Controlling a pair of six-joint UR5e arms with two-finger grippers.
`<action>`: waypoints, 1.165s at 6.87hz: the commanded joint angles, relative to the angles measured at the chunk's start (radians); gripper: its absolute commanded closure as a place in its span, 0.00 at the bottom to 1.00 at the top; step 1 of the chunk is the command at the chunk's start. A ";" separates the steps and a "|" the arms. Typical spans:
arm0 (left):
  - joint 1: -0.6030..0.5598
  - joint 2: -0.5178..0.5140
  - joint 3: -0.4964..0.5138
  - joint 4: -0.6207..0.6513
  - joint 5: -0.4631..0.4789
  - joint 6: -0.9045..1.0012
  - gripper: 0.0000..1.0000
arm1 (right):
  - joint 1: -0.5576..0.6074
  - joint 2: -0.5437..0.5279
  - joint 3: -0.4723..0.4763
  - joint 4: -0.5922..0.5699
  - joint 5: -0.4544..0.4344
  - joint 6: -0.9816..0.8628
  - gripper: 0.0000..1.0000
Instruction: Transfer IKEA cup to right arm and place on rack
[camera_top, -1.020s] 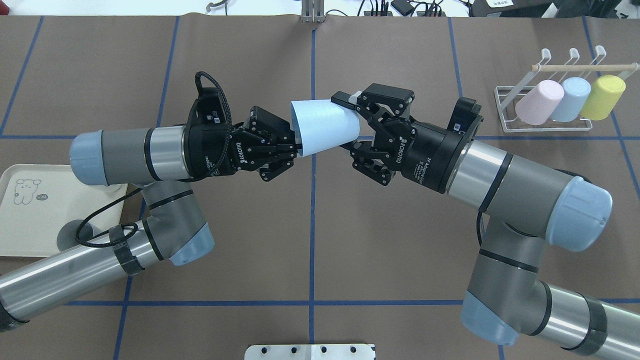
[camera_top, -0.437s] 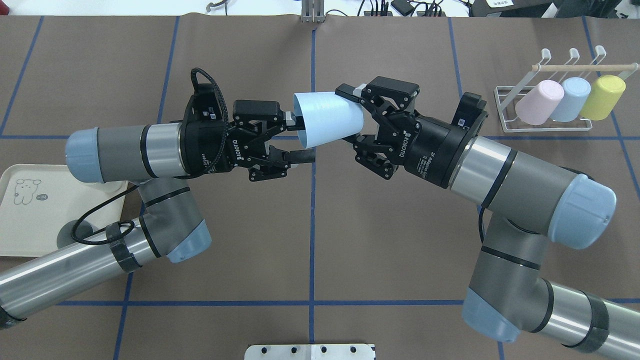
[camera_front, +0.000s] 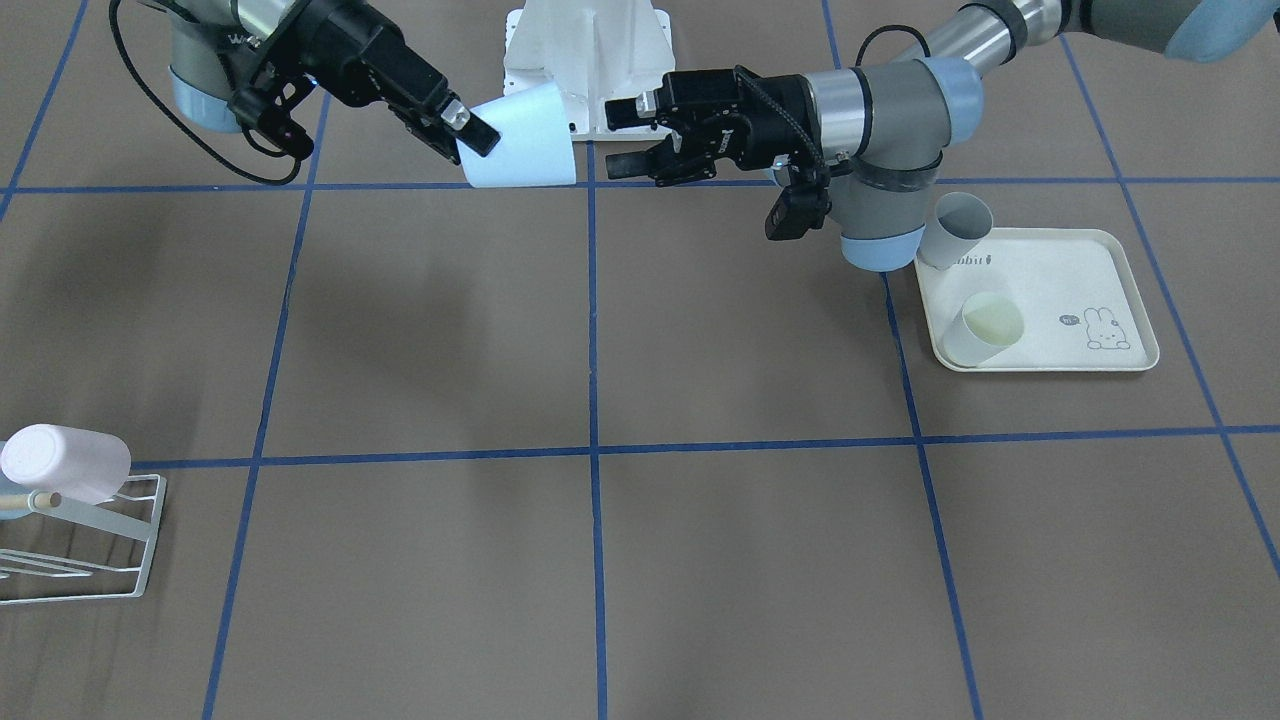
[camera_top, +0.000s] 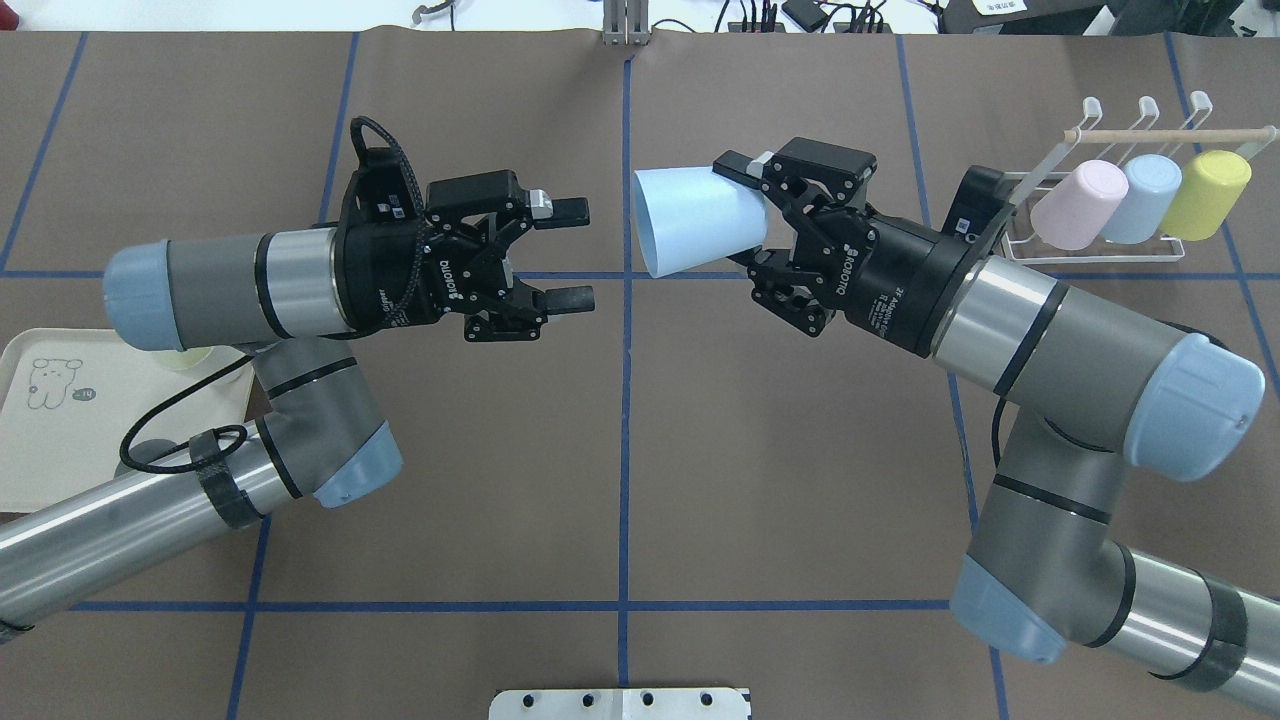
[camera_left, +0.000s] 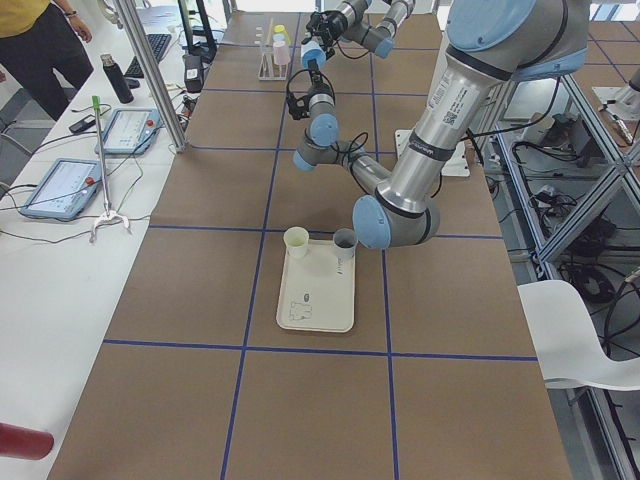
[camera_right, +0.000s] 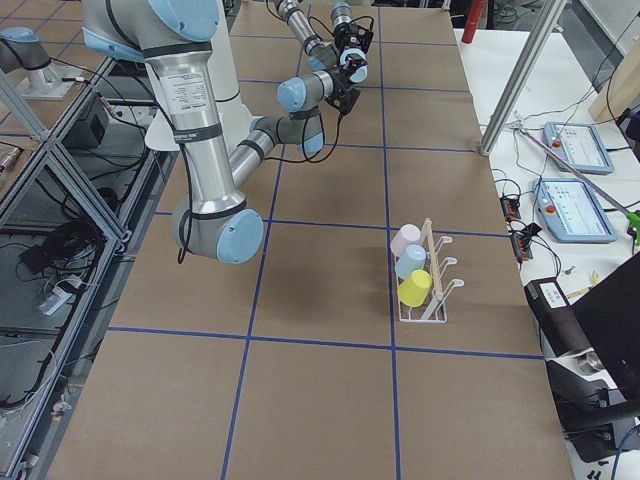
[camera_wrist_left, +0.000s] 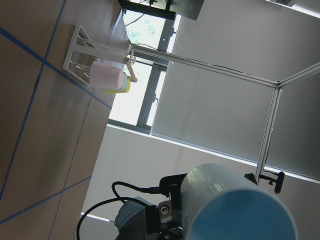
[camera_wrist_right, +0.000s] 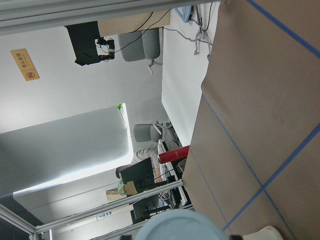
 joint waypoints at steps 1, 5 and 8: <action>-0.030 0.016 0.004 0.003 -0.003 0.001 0.00 | 0.072 -0.080 -0.002 -0.077 0.005 -0.234 1.00; -0.028 0.016 0.004 0.028 0.002 0.033 0.00 | 0.358 -0.062 0.005 -0.561 0.016 -0.758 1.00; -0.019 0.014 0.023 0.051 0.005 0.096 0.00 | 0.585 -0.033 -0.134 -0.645 0.237 -1.036 1.00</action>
